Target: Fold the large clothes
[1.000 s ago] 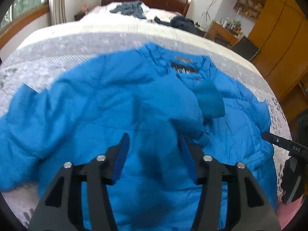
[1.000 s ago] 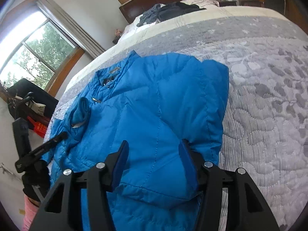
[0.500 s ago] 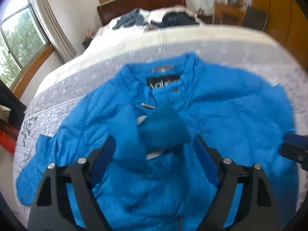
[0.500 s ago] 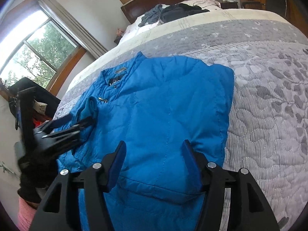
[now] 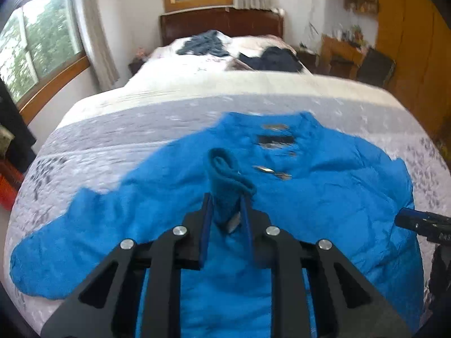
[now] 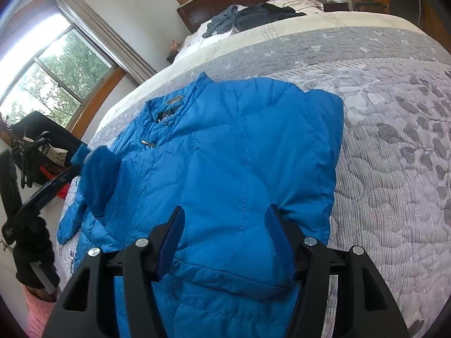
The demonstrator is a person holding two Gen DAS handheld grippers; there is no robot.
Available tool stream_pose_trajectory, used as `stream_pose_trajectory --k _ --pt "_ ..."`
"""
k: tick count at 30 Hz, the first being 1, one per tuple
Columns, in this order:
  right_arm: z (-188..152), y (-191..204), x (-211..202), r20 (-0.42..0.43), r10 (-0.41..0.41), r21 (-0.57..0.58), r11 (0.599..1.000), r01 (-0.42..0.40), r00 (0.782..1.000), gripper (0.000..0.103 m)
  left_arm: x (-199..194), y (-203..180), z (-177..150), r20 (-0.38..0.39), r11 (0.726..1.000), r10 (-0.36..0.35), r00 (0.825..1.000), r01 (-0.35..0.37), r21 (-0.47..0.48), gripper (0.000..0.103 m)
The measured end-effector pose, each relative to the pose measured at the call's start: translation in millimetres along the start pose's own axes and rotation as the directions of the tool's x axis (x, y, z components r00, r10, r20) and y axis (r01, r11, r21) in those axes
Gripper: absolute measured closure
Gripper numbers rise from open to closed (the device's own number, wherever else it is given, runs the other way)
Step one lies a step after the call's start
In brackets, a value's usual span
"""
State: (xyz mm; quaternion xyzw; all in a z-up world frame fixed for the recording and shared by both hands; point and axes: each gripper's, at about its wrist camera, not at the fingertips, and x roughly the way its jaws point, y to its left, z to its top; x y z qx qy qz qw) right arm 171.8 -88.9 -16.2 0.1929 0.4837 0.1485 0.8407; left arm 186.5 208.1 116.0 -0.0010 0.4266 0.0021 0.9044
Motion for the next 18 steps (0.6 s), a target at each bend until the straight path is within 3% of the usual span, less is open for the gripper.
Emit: stream_pose_trajectory --k 2,4,7,11,14,18 --pt "0.1 -0.5 -0.5 0.0 0.001 0.005 1.0 -0.001 1.0 0.042 -3.0 24.5 -4.2 -0.001 0.999 0.024 1.0 -0.024 -0.029 0.08" --pt "0.2 1.4 -2.5 0.001 -0.01 0.004 1.0 0.01 1.0 0.042 -6.1 54.2 -10.6 -0.007 0.996 0.055 0.998 -0.056 -0.071 0.07" --pt "-0.6 12.3 -10.9 0.015 -0.024 -0.018 1.0 0.024 1.0 0.04 -13.8 73.7 -12.7 0.011 0.993 0.049 0.999 -0.048 -0.106 0.066" --pt "-5.6 35.6 -19.4 0.027 0.003 -0.076 0.997 -0.001 1.0 0.038 -15.0 53.0 -11.1 0.021 0.994 -0.073 0.997 0.075 -0.08 0.058" --pt "-9.2 39.6 -9.7 -0.01 0.011 -0.085 0.996 -0.012 1.0 0.038 13.5 26.6 -13.0 -0.053 0.978 -0.194 0.979 0.19 -0.085 0.058" --pt "-11.4 25.8 12.2 -0.054 -0.014 -0.055 0.998 0.011 0.998 0.038 60.5 14.2 -23.6 -0.137 0.985 -0.165 0.977 0.156 -0.075 0.058"
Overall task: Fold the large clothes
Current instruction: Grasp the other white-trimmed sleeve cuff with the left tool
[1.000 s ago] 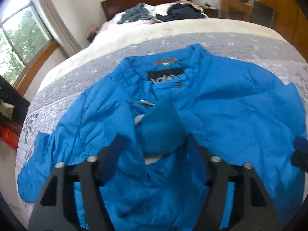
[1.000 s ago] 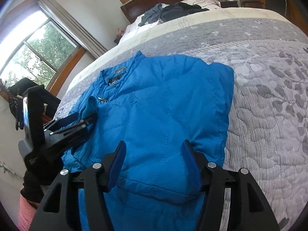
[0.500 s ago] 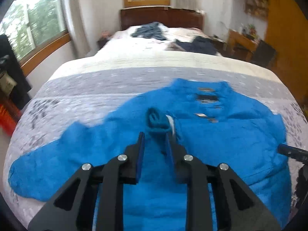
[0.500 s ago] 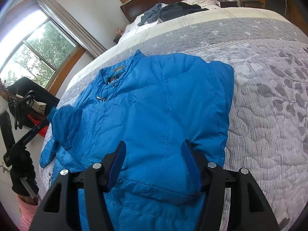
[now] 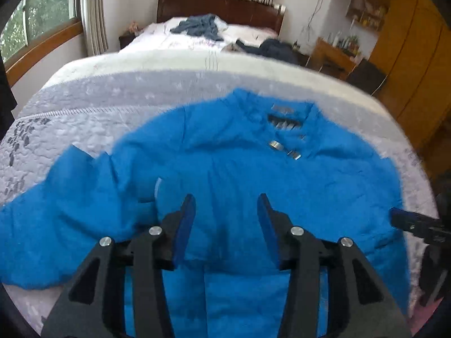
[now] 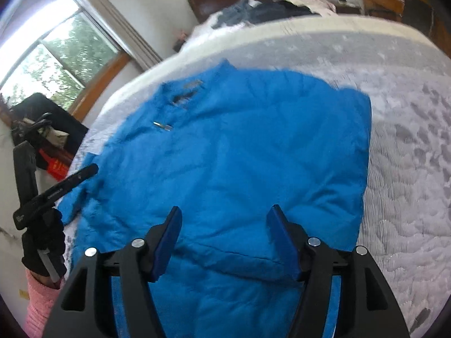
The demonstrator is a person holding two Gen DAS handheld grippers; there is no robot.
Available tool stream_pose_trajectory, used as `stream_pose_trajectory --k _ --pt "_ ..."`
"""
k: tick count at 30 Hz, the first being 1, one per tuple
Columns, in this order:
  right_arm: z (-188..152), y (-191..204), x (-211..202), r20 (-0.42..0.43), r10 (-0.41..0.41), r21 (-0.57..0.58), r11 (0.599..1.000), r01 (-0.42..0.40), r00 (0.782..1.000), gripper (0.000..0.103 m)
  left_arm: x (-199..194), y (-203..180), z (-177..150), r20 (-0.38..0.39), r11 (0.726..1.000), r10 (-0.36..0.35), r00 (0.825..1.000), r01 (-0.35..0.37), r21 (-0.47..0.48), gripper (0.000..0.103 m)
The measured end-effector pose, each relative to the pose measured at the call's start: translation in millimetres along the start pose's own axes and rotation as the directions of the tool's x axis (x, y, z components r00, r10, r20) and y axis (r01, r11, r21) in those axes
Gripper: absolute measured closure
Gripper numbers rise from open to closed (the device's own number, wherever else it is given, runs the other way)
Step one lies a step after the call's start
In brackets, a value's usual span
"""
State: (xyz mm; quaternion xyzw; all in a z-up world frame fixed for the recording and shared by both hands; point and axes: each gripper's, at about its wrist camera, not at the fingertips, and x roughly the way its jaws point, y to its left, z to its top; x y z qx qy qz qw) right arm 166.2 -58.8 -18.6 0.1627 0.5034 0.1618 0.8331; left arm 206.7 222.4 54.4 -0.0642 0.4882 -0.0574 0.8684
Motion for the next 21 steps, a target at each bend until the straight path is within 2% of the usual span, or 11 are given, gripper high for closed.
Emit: stream_pose_trajectory --k 1,3,8,11,14,18,21 --pt "0.1 -3.8 3.8 -0.005 0.011 0.007 1.0 -0.011 1.0 0.038 10.4 1.8 -1.0 -0.014 1.0 0.006 1.0 -0.006 -0.002 0.058" --pt "0.8 -9.2 6.8 -0.005 0.038 0.024 0.999 -0.038 0.999 0.039 17.0 5.6 -0.3 0.007 1.0 0.012 1.0 -0.012 0.007 0.058" --pt "-0.7 4.1 -6.1 0.02 0.006 -0.006 1.0 -0.006 1.0 0.038 -9.2 18.4 -2.4 0.037 0.996 -0.077 0.996 0.078 -0.036 0.056" --pt "-5.5 26.9 -19.5 0.027 0.024 -0.052 0.998 -0.023 0.999 0.034 -48.8 35.3 -16.4 0.106 0.994 -0.101 0.989 0.103 -0.022 0.04" --pt "-13.3 55.9 -29.1 0.033 0.015 -0.12 0.993 -0.011 0.999 0.027 -83.9 72.2 -39.6 0.149 0.995 -0.08 0.985 0.089 -0.049 0.033" --pt "-29.4 96.8 -20.7 -0.011 0.041 -0.203 0.978 -0.042 0.999 0.027 -112.2 141.2 -79.7 0.139 0.986 -0.005 0.99 0.028 -0.162 0.031" --pt "-39.9 121.2 -4.3 -0.08 0.057 -0.24 0.968 -0.075 0.995 0.027 -121.9 203.2 -114.0 0.107 0.956 0.061 0.992 -0.027 -0.294 0.031"
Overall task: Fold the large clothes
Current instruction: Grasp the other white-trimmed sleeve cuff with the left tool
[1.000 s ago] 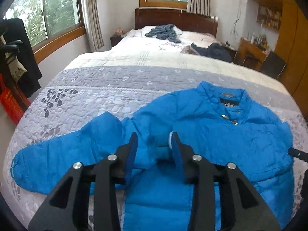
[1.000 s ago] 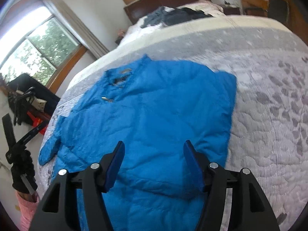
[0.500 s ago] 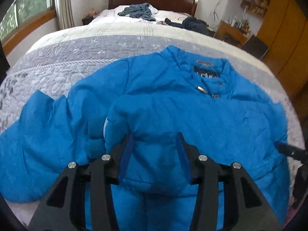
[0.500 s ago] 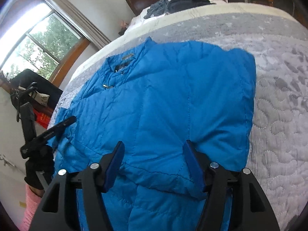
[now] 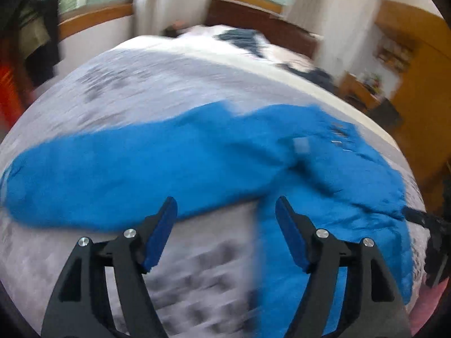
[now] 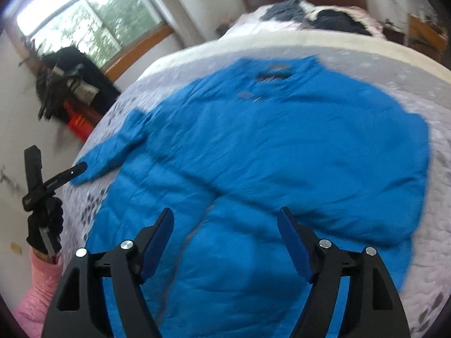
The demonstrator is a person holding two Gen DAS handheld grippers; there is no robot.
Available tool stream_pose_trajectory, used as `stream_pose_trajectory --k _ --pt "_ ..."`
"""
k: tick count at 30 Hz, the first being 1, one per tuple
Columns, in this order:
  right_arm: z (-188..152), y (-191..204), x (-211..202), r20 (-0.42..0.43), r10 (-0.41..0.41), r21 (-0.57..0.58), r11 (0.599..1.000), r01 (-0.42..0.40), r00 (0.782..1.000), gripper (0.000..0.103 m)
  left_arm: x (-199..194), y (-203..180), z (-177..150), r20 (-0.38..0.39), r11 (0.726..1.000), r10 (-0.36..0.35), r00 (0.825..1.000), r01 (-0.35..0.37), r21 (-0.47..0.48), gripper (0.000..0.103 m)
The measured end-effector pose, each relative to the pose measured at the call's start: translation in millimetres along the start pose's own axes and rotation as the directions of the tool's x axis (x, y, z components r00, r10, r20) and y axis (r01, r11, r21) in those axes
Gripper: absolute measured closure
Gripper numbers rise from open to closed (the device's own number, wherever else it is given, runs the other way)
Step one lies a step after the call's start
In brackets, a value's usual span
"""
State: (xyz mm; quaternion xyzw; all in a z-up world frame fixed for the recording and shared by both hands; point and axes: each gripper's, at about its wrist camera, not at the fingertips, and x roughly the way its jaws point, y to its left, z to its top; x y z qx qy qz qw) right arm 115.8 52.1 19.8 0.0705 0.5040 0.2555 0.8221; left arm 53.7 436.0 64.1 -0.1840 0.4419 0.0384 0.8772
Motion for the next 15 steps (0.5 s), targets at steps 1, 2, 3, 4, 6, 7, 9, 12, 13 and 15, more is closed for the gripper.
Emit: stream_pose_trajectory --k 1,2,3,4,6,7,9,12,13,15 --pt "0.1 6.9 5.3 -0.016 0.007 -0.011 1.0 -0.007 1.0 0.027 -2.9 21.1 -3.0 -0.003 0.999 0.013 1.0 -0.013 -0.046 0.031" --pt "0.5 15.5 12.1 -0.035 0.01 -0.027 1.0 -0.011 0.999 0.027 -3.9 33.9 -4.7 -0.003 0.997 0.024 1.0 -0.024 -0.076 0.031" --pt "1.1 22.6 17.8 -0.049 0.009 -0.045 0.999 -0.011 0.999 0.027 -5.4 56.5 -7.3 -0.003 0.99 0.039 0.999 -0.039 -0.137 0.031" --pt "1.4 28.9 22.8 -0.06 0.006 -0.059 0.998 -0.01 0.998 0.027 -6.4 73.0 -9.5 -0.003 0.982 0.047 0.999 -0.047 -0.182 0.031" --pt "3.1 41.0 32.6 -0.084 0.004 -0.086 0.996 -0.012 0.996 0.027 -6.9 106.9 -12.1 0.003 0.961 0.06 0.998 -0.057 -0.271 0.031" --pt "3.4 45.6 36.5 -0.093 0.006 -0.095 0.995 -0.015 0.996 0.027 -6.3 120.4 -12.8 0.006 0.951 0.069 0.998 -0.064 -0.303 0.031" --pt "3.9 53.8 43.6 -0.105 0.009 -0.107 0.994 -0.02 0.994 0.027 -4.7 145.3 -12.5 0.017 0.933 0.058 0.998 -0.048 -0.355 0.031" --pt "4.0 57.5 52.7 -0.114 0.008 -0.104 0.994 -0.02 0.993 0.027 2.2 171.8 -3.6 0.057 0.902 -0.011 0.998 0.035 -0.431 0.034" --pt "3.7 56.7 55.9 -0.117 0.007 -0.099 0.995 -0.018 0.993 0.027 2.9 176.9 -0.3 0.068 0.896 -0.02 0.997 0.048 -0.441 0.034" --pt "3.0 53.4 62.8 -0.125 -0.001 -0.087 0.996 -0.01 0.992 0.027 6.7 182.5 9.9 0.088 0.889 -0.024 0.996 0.062 -0.454 0.034"
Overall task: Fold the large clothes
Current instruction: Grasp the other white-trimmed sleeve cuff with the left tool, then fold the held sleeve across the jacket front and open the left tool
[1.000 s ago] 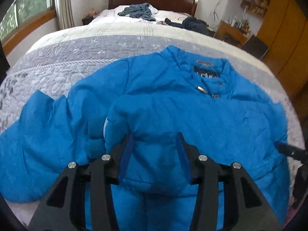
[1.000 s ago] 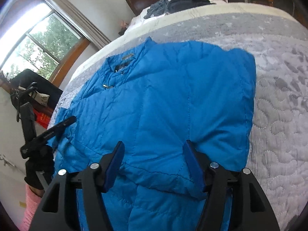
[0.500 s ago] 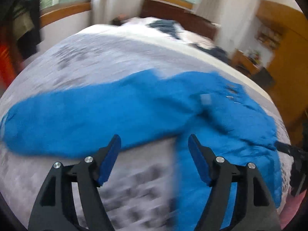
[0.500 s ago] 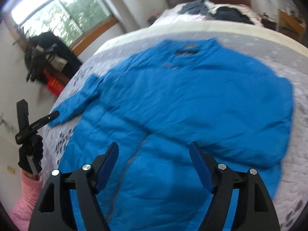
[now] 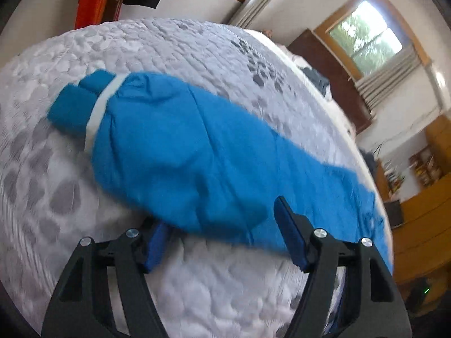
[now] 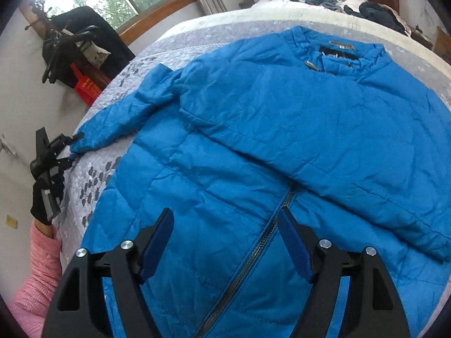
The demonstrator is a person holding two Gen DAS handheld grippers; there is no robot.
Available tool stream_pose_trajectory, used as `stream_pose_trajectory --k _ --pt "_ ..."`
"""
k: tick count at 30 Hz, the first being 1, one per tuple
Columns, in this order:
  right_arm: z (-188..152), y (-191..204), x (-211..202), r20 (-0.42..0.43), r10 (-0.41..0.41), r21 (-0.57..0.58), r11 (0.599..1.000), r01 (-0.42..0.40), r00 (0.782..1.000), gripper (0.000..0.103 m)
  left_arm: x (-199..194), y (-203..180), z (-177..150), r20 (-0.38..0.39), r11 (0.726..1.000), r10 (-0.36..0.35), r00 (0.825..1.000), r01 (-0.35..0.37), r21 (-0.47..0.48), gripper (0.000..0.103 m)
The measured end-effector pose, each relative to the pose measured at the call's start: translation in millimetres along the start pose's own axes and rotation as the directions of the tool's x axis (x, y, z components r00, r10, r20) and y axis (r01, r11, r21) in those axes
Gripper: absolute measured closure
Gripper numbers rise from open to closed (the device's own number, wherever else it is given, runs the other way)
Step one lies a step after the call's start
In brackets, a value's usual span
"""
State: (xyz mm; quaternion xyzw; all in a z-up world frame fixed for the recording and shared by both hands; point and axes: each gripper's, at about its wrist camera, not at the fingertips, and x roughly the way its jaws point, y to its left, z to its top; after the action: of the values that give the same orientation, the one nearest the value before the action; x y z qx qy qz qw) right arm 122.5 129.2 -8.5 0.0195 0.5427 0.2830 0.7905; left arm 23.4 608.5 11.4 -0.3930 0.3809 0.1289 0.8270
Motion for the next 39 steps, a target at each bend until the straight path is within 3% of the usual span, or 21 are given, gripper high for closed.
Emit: stream_pose_trajectory --k 3,7,13,18,22,28,34,39 --pt "0.0 -4.1 7.0 -0.005 0.0 0.016 1.0 0.0 1.0 0.027 9.6 2.2 17.0 0.026 1.0 -0.012 1.0 0.013 -0.028 0.038" --pt "0.1 -5.1 7.6 0.003 0.002 0.016 1.0 -0.002 1.0 0.027 19.4 7.5 28.8 0.056 0.998 0.032 0.998 -0.03 -0.05 0.068" --pt "-1.2 -3.7 6.8 0.003 -0.009 0.009 1.0 0.009 1.0 0.027 6.3 3.2 28.0 0.098 0.998 0.04 0.994 -0.036 -0.043 0.094" --pt "-5.4 -5.6 -3.1 0.015 -0.01 0.016 1.0 0.01 1.0 0.027 -20.5 -27.8 22.0 0.182 0.998 0.034 0.983 -0.043 0.045 0.098" --pt "-9.3 -15.1 -18.7 0.045 -0.029 0.035 0.999 0.028 0.999 0.027 -41.6 -74.5 12.4 0.216 0.987 -0.033 0.976 -0.003 0.161 0.099" --pt "-19.5 -41.5 -45.8 0.101 -0.101 0.079 0.993 0.093 0.99 0.027 -53.7 -167.7 -18.9 0.177 0.932 -0.167 0.97 0.097 0.349 0.099" --pt "-30.4 -71.6 -65.3 0.144 -0.129 0.141 0.984 0.109 0.981 0.027 -35.2 -269.1 -67.5 0.068 0.835 -0.272 0.96 0.2 0.512 0.099" --pt "-36.0 -91.7 -76.6 0.184 -0.173 0.176 0.974 0.141 0.968 0.027 -8.3 -339.7 -113.0 -0.037 0.762 -0.303 0.952 0.265 0.591 0.099"
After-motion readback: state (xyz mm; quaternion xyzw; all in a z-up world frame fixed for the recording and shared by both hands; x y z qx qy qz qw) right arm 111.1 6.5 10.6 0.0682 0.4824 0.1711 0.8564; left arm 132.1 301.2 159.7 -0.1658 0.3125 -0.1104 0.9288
